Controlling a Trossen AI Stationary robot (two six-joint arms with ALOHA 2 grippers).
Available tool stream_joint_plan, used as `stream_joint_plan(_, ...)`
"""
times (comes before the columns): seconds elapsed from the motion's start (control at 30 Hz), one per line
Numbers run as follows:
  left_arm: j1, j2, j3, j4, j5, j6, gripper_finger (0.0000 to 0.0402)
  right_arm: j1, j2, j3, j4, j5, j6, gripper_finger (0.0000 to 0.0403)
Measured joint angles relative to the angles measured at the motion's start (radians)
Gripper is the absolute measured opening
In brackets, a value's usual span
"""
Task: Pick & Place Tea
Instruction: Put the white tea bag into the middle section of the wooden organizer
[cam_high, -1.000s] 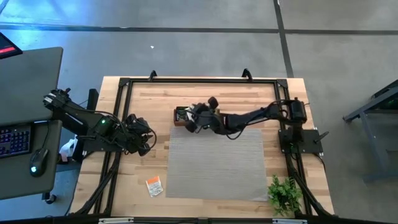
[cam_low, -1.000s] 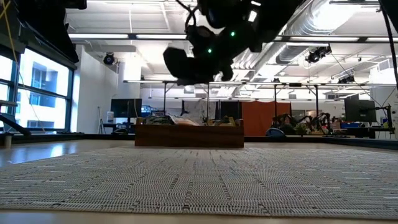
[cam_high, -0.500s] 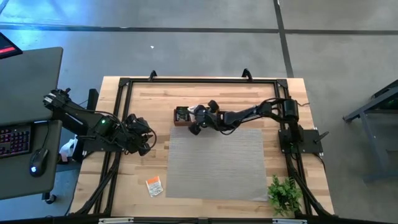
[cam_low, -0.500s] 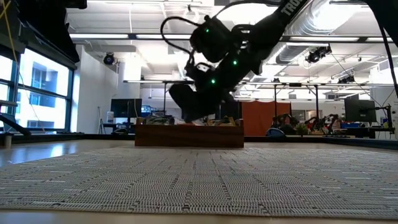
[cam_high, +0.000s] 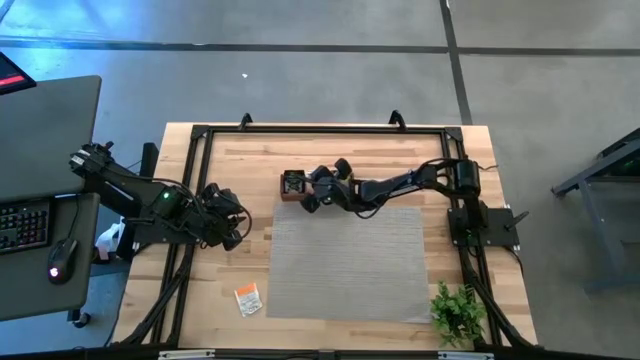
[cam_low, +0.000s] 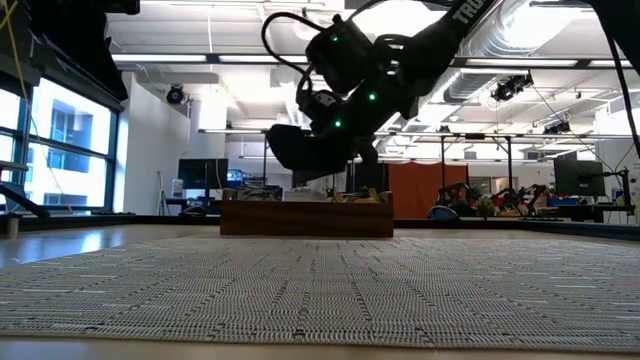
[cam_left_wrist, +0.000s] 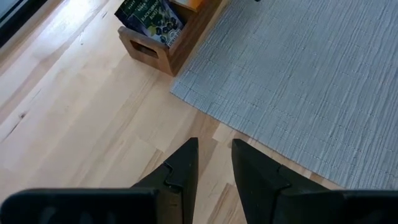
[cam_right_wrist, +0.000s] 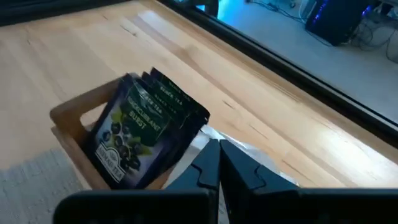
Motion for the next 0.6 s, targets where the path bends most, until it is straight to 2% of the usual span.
stream_joint_plan(0.2, 0.0, 0.0, 0.0, -0.001, 0.039, 0.001, 0.0097, 0.04, -0.057, 0.0, 0.014, 0.01, -0.104, 0.0002)
stream_joint_plan(0.27, 0.0, 0.0, 0.0, 0.0, 0.088, 0.0, 0.0097, 0.06, -0.095, 0.0, 0.023, 0.016, -0.158, 0.0003)
stream_joint_plan(0.43, -0.001, 0.022, -0.061, 0.087, 0.327, 0.001, 0.0097, 0.12, -0.179, 0.0, 0.019, 0.011, -0.297, 0.0005)
stream_joint_plan(0.53, -0.033, 0.046, -0.144, 0.237, 0.51, 0.027, 0.0097, 0.15, -0.208, 0.0, 0.009, 0.01, -0.365, 0.0002)
stream_joint_plan(0.6, -0.071, 0.074, -0.21, 0.359, 0.589, 0.084, 0.0097, 0.164, -0.216, 0.0, 0.017, 0.016, -0.387, 0.0003)
